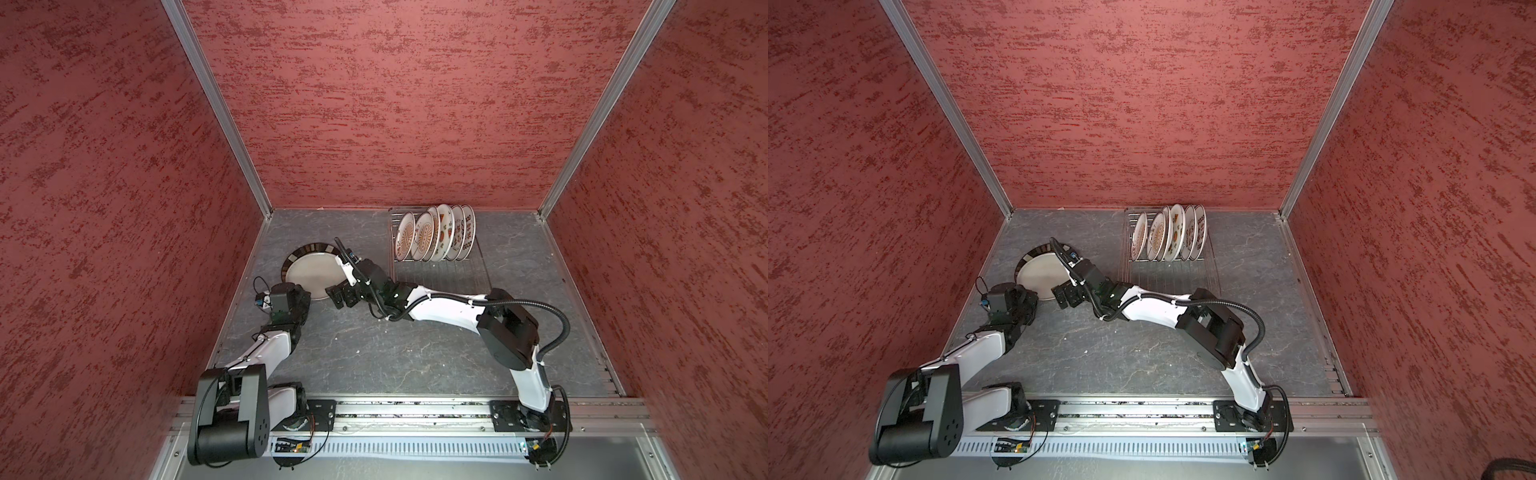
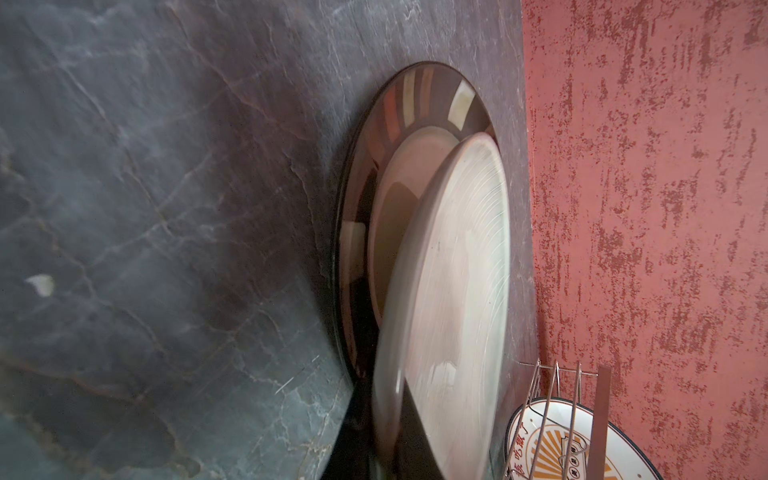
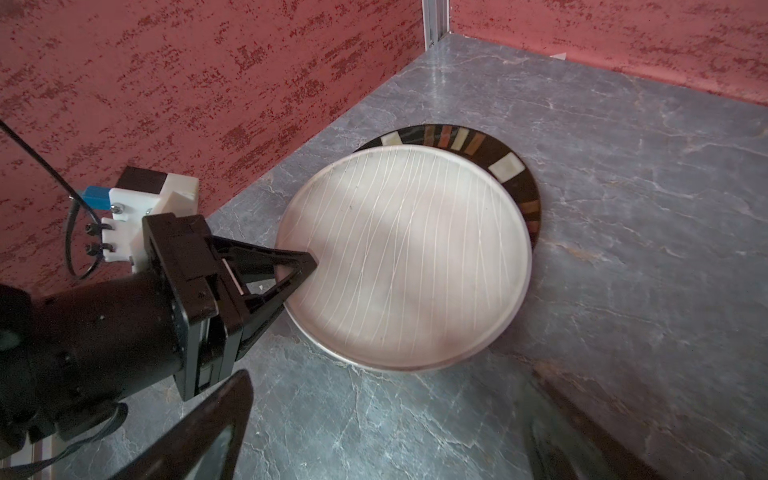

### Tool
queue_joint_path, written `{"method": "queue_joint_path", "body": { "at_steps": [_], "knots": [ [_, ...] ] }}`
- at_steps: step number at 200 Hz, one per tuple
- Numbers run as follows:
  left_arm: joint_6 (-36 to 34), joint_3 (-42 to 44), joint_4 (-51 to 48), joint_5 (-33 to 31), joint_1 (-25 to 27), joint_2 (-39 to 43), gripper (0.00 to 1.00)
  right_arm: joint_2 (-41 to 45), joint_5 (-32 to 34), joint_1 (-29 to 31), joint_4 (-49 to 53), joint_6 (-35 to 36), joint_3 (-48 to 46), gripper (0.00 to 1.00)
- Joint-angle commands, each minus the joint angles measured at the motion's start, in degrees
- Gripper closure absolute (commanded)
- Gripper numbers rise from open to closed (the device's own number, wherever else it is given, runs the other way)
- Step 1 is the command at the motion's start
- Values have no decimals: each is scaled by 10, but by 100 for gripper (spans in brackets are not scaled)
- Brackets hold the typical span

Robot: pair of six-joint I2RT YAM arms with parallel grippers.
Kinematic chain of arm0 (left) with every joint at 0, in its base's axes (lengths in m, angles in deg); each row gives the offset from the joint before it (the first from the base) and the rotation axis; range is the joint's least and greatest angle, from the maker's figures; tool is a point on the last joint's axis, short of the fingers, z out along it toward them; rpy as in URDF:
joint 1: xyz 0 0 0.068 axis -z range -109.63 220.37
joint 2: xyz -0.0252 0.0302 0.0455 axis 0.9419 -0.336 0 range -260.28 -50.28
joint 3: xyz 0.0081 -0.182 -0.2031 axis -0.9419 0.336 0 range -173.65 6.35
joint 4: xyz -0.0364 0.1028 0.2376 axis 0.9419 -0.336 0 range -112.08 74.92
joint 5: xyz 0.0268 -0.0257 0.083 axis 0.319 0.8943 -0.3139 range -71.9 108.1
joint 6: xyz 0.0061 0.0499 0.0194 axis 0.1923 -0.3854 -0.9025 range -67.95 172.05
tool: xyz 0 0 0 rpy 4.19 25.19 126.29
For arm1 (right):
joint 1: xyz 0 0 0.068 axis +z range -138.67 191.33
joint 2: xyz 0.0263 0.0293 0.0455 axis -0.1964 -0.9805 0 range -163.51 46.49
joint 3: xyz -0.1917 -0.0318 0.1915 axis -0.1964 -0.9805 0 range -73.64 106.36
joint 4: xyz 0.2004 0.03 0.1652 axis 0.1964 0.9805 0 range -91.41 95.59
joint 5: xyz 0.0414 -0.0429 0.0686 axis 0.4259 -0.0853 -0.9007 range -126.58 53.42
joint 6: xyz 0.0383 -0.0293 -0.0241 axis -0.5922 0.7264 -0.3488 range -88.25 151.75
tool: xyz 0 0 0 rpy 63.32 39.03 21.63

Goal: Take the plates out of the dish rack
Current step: 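Lower the white plate flat onto the dark-rimmed plate with the left gripper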

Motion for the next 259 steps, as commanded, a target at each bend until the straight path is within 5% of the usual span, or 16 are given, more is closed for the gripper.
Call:
{"method": "queue_joint_path", "body": {
  "at_steps": [1,73,138,259],
  "knots": [
    [0,-31,89,-4,-3,0,100,-2,6,-1,-1,13,13,1],
    [3,-50,84,5,-7,-49,100,-6,9,0,-11,18,5,1],
    [8,-57,68,-21,-8,-59,78,-3,5,-1,-18,18,-2,1],
    [-7,-86,4,-74,-6,-73,57,-2,0,-1,-23,17,-4,1]
  ]
}}
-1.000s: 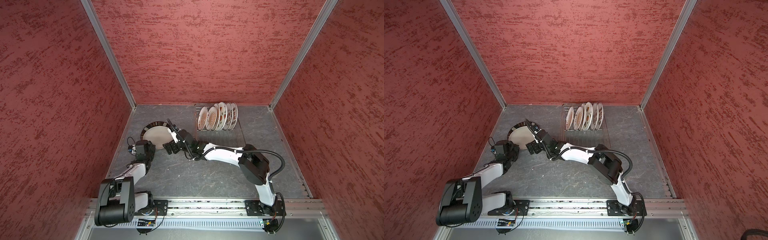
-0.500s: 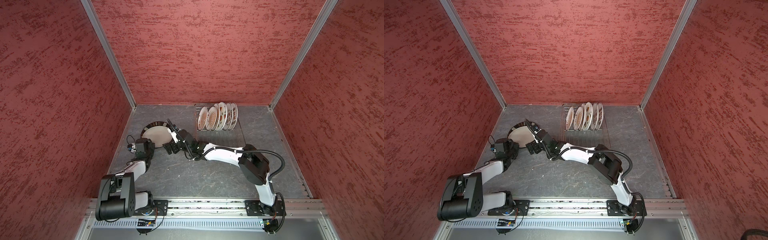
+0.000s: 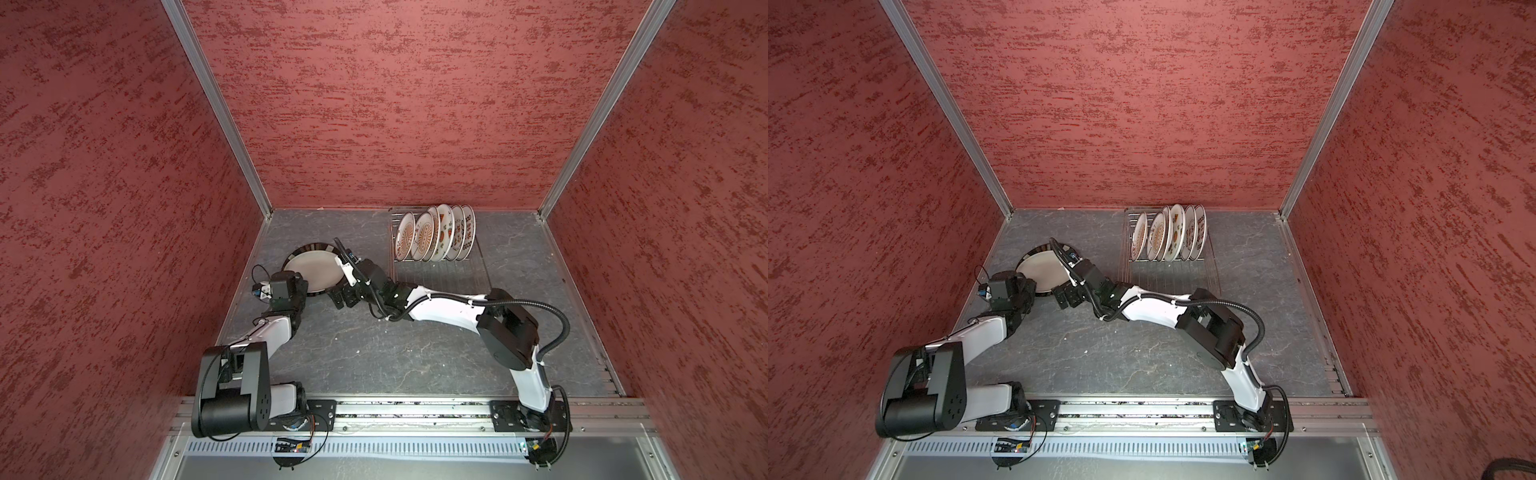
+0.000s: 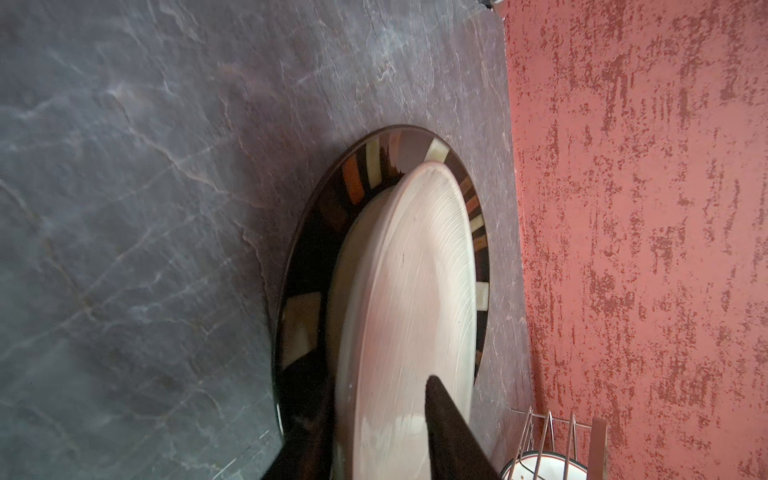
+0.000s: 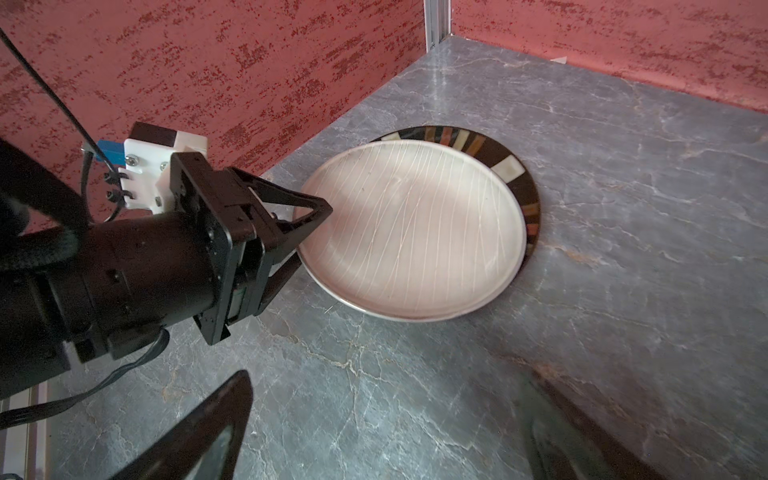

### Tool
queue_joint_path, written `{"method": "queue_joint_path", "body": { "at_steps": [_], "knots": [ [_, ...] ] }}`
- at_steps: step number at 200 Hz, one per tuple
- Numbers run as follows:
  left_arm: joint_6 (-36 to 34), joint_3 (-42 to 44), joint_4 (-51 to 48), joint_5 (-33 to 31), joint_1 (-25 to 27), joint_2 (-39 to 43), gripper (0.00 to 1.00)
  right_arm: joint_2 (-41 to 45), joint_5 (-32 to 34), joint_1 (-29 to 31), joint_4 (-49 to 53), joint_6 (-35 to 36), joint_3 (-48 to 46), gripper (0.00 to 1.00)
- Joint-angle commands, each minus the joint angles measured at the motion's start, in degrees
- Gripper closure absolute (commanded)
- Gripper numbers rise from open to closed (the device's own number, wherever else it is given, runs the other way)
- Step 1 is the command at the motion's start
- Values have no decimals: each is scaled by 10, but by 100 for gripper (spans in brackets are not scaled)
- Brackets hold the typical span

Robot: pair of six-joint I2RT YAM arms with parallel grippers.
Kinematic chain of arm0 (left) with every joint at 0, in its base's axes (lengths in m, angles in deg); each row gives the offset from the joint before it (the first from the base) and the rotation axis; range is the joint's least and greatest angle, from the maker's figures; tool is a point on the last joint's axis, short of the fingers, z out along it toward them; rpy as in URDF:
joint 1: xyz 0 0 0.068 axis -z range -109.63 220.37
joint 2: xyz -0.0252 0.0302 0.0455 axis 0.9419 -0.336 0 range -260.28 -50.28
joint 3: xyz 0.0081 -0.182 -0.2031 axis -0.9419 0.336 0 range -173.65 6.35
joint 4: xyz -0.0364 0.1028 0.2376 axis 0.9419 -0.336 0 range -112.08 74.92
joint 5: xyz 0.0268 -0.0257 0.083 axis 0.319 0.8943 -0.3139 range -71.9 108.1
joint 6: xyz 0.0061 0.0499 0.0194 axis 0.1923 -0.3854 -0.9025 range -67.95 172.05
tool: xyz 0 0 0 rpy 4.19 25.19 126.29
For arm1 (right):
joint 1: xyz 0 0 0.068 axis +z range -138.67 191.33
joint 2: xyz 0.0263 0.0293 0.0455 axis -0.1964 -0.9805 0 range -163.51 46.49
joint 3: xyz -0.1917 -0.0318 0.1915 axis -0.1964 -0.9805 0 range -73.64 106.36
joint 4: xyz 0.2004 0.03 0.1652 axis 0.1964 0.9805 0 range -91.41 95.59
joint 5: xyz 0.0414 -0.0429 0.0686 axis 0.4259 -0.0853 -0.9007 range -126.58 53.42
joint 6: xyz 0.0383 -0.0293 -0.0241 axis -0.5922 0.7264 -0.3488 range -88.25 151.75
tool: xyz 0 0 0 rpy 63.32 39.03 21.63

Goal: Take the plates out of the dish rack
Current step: 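Lower the white plate flat onto the dark-rimmed plate with the left gripper, then release the white plate and raise the left gripper back toward the rack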

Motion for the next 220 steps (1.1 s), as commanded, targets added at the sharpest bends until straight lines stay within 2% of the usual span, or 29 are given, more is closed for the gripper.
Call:
{"method": "queue_joint_path", "body": {
  "at_steps": [1,61,89,126,175,200,220],
  "knots": [
    [-11,-19,1,-27,-2,-6,57,-2,0,-1,-19,9,-4,1],
    [-9,-35,-9,-42,-1,-33,55,-3,-3,-1,-18,13,-1,1],
    [-11,-44,-24,-68,5,-36,47,-4,-5,-1,-19,15,2,1],
    [-10,-50,-25,-73,7,-50,46,-5,-4,-1,-17,18,5,1],
    [-12,-45,-39,-86,11,-18,44,-3,-2,-1,-15,19,5,1],
    [-20,-37,-44,-89,18,14,34,0,-2,-1,-21,18,0,1],
    [-26,-22,-47,-94,24,49,16,11,0,-1,-34,16,-13,1]
  ]
}}
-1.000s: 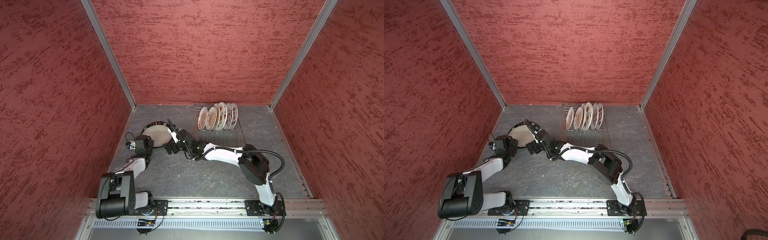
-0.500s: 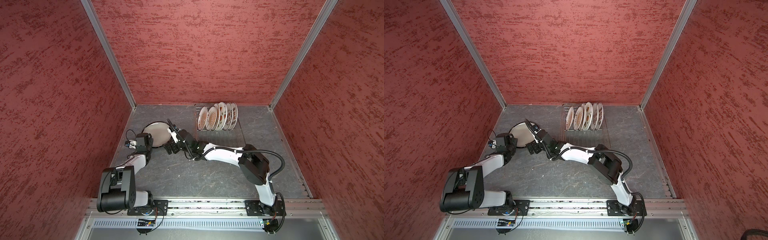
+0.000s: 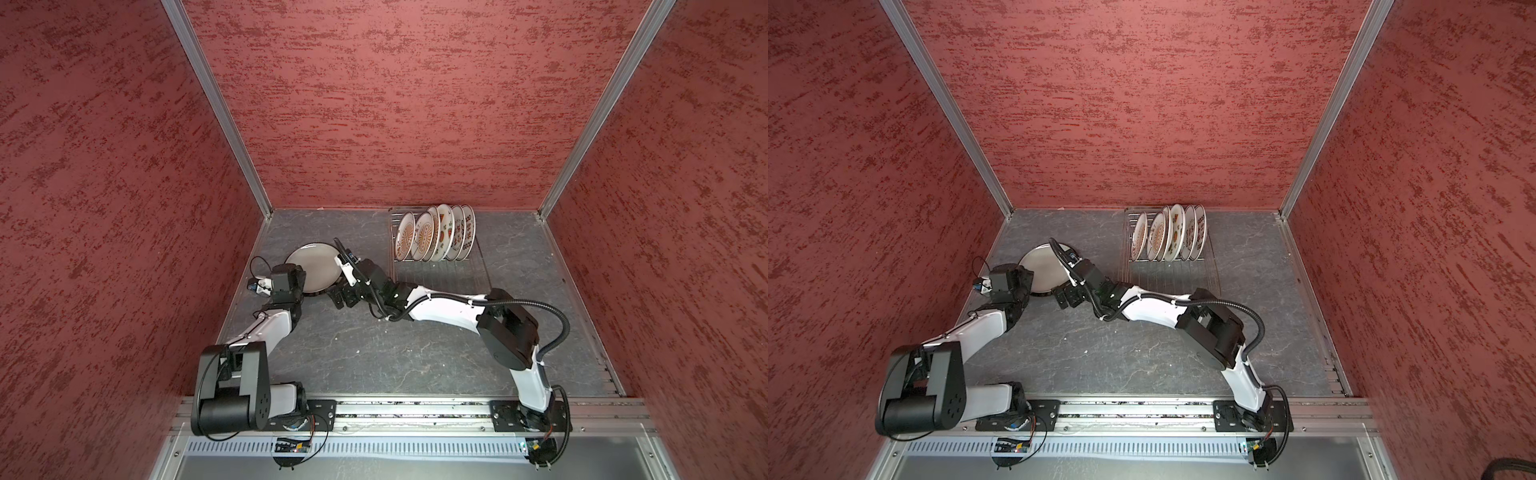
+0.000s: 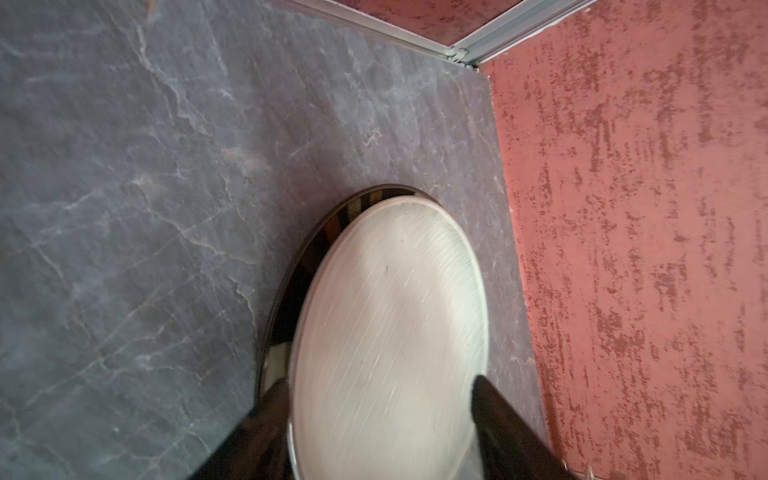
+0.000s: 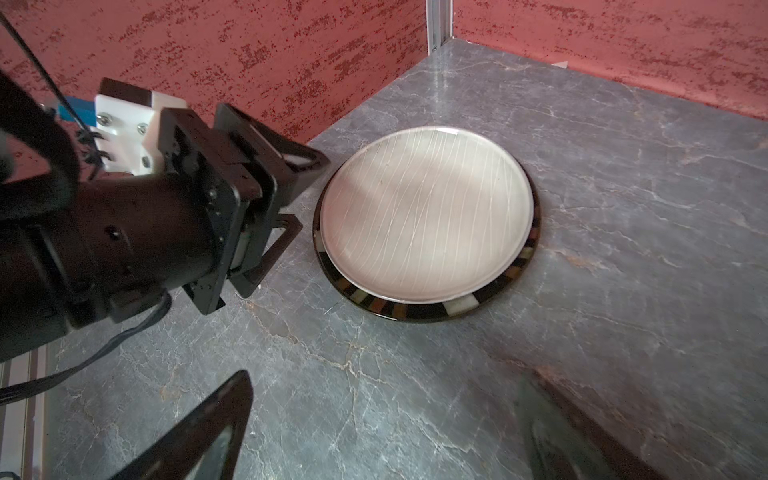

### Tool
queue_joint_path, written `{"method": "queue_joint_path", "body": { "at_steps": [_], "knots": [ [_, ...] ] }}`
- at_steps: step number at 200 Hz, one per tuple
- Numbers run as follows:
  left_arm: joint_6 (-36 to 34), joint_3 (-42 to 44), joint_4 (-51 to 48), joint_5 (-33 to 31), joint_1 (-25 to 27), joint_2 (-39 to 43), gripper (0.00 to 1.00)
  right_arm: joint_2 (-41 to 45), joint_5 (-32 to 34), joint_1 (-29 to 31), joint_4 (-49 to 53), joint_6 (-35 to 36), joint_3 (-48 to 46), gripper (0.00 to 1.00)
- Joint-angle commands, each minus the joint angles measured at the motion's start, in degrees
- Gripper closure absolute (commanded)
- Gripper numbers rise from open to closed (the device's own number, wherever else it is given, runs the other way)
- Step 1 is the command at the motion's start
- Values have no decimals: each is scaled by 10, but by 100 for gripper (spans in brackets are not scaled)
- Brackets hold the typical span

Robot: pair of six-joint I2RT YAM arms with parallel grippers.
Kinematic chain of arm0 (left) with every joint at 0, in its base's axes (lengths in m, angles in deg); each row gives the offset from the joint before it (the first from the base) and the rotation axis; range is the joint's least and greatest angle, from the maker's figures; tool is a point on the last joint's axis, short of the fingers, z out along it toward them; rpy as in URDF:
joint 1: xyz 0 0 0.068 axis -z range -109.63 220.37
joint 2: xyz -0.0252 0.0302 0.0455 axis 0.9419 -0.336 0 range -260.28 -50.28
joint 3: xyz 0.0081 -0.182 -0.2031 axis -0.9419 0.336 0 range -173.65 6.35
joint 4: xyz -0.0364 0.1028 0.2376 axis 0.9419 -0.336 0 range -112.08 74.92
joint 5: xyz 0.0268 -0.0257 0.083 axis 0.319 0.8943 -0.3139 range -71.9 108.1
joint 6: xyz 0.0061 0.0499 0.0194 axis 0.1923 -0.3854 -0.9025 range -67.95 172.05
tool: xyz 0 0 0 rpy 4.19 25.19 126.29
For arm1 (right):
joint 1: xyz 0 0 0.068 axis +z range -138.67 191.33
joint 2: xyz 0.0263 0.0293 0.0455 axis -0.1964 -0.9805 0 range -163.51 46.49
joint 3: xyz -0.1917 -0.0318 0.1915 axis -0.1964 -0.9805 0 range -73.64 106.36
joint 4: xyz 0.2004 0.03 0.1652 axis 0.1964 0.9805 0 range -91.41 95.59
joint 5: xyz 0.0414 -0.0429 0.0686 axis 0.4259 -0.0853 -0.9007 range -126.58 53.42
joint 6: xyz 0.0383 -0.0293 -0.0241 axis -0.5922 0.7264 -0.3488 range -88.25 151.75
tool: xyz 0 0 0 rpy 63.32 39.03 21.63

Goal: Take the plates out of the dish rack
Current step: 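Release the white plate and raise the left gripper back toward the rack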

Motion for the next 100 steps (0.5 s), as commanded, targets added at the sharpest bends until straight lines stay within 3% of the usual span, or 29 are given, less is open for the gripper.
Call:
{"method": "queue_joint_path", "body": {
  "at_steps": [1,40,63,100],
  "knots": [
    [-17,18,-9,-16,8,40,15,12,1,-1,-31,9,-14,1],
    [-36,45,-47,-36,26,159,0,49,-8,17,-63,40,-53,1],
    [-52,64,-55,-22,35,235,1,68,14,29,-73,50,-69,1],
    [-125,102,15,40,73,306,0,127,53,37,-149,46,-145,1]
  ]
}}
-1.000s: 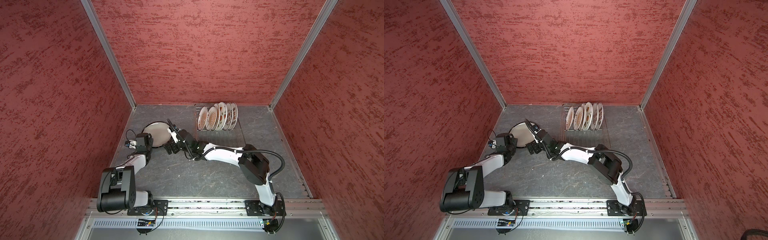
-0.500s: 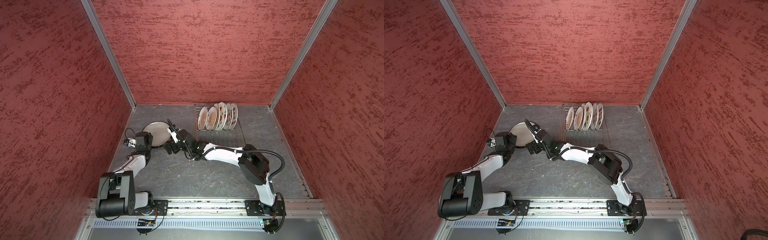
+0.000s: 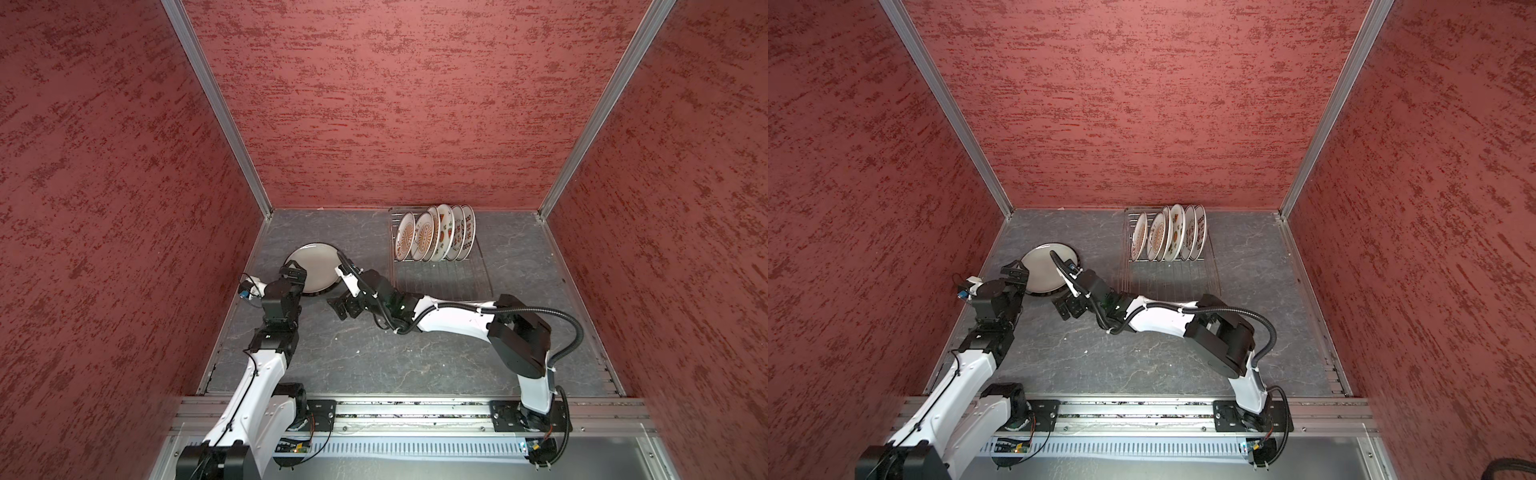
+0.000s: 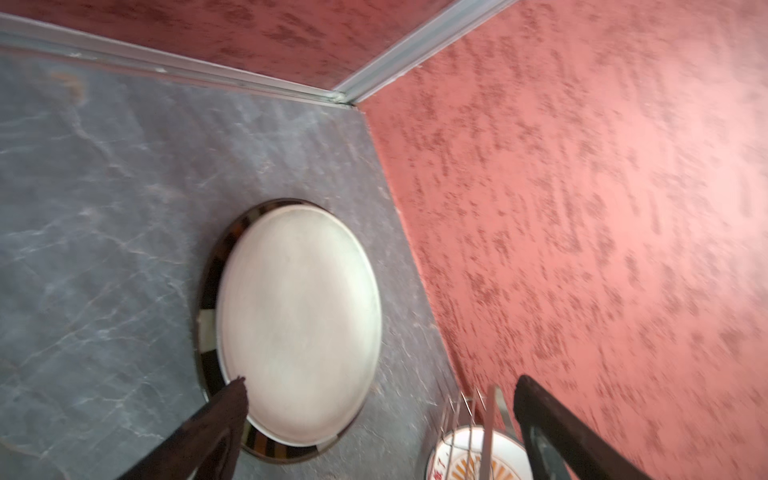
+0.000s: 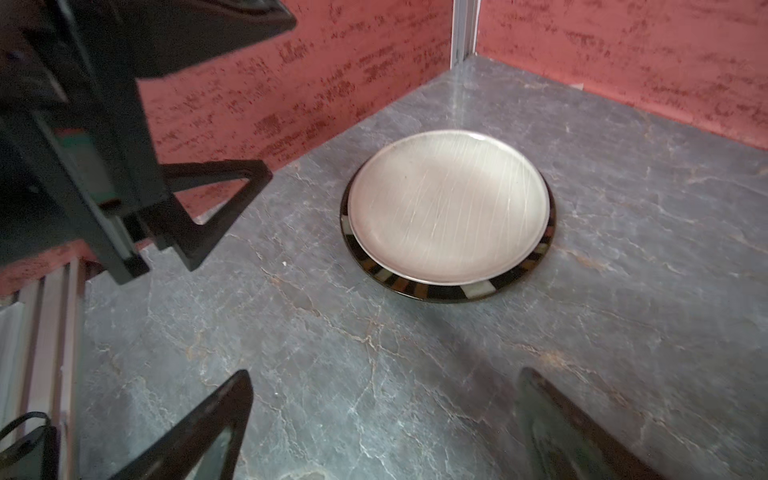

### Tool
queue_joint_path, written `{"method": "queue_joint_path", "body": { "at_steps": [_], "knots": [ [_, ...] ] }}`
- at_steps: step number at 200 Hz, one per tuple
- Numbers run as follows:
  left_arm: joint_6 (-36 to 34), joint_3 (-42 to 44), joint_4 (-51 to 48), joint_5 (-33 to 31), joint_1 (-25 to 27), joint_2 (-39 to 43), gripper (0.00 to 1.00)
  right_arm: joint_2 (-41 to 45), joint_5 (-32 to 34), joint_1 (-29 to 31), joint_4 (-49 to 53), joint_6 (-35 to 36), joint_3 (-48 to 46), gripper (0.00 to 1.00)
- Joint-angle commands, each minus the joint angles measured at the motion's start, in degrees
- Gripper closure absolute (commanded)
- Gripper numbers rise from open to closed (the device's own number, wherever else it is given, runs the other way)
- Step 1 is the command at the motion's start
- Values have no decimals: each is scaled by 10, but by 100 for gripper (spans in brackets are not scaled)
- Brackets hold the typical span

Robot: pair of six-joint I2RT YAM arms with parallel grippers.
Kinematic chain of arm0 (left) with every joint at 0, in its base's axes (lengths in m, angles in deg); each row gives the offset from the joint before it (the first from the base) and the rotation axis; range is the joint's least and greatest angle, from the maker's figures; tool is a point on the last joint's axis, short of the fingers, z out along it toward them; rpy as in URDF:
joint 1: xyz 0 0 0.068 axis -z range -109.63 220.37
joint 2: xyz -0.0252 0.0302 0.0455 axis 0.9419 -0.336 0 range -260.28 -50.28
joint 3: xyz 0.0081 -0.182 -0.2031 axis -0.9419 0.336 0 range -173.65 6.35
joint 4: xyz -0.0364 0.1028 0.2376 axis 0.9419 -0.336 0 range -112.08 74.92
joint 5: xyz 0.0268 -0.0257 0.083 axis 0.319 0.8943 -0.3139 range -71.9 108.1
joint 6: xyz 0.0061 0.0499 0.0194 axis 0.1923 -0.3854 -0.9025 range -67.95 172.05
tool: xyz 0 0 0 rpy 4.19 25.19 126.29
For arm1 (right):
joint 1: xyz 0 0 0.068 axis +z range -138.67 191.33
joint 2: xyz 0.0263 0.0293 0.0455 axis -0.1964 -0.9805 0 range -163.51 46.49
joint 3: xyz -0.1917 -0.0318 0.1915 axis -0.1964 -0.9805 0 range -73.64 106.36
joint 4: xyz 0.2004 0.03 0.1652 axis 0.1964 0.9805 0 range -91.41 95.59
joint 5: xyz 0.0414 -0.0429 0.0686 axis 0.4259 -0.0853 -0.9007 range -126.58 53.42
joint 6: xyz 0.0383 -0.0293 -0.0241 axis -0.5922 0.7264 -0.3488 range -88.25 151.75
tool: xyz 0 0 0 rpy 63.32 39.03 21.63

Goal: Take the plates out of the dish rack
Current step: 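Release the white plate and raise the left gripper back toward the rack, then reach the right gripper into the rack onto the watermelon-print plate's rim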

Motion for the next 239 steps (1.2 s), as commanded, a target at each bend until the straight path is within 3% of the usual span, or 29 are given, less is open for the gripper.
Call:
{"method": "queue_joint_path", "body": {
  "at_steps": [1,46,86,102,119,158,175,187,219,239],
  "knots": [
    [-69,20,38,49,25,28,1,60,44,6,-82,11,-43,1],
    [-128,17,81,98,102,46,1,139,125,6,-143,6,-135,1],
    [-210,9,185,164,188,11,1,209,201,-9,-155,-2,-202,1],
    [-258,-25,192,152,229,-15,1,240,223,-30,-151,-24,-228,1],
    [-263,-63,173,143,248,-42,1,276,246,-51,-144,-34,-254,1],
    [-207,-55,296,190,269,-121,1,361,217,-120,-159,-46,-328,1],
    [-169,-44,390,198,303,-175,1,373,193,-163,-156,-64,-339,1],
    [-187,-43,441,192,346,-205,1,375,192,-186,-134,-70,-330,1],
    [-264,-109,351,141,441,-245,1,384,195,-227,-78,-75,-307,1],
    [-256,-102,410,172,451,-276,1,387,206,-246,-55,-88,-299,7]
  ]
}}
